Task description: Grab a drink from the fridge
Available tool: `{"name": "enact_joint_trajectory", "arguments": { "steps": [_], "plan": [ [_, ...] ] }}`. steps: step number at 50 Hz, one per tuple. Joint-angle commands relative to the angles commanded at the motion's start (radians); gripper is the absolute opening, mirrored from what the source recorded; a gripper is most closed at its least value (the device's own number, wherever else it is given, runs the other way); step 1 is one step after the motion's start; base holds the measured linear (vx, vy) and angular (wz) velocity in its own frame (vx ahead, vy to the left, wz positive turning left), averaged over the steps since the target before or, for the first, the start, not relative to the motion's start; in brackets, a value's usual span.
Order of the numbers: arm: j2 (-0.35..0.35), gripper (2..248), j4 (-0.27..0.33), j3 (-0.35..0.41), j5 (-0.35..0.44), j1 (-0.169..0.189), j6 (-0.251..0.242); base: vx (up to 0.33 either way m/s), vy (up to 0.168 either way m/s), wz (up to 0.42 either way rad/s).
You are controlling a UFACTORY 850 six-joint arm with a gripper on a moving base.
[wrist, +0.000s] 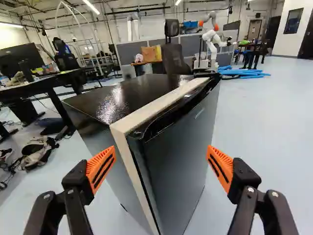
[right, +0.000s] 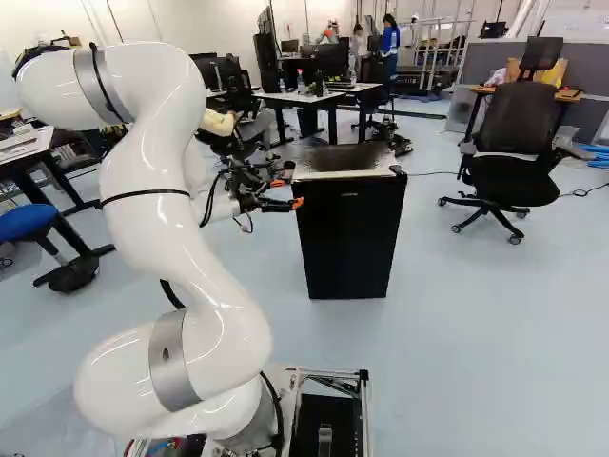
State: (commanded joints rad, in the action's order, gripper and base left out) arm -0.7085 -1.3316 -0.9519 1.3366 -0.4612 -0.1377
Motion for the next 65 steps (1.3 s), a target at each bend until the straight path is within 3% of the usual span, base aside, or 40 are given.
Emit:
{"name": "enact_joint_trajectory", "arguments": {
  "steps": [32,65],
  "plan": [
    [0.0,247,0.0,0.0,-0.001,0.0,0.0,0.0,0.0,0.0],
    [-0.007,247,0.0,-0.012,-0.054,0.014,0.0,0.0,0.0,0.0]
  ]
}}
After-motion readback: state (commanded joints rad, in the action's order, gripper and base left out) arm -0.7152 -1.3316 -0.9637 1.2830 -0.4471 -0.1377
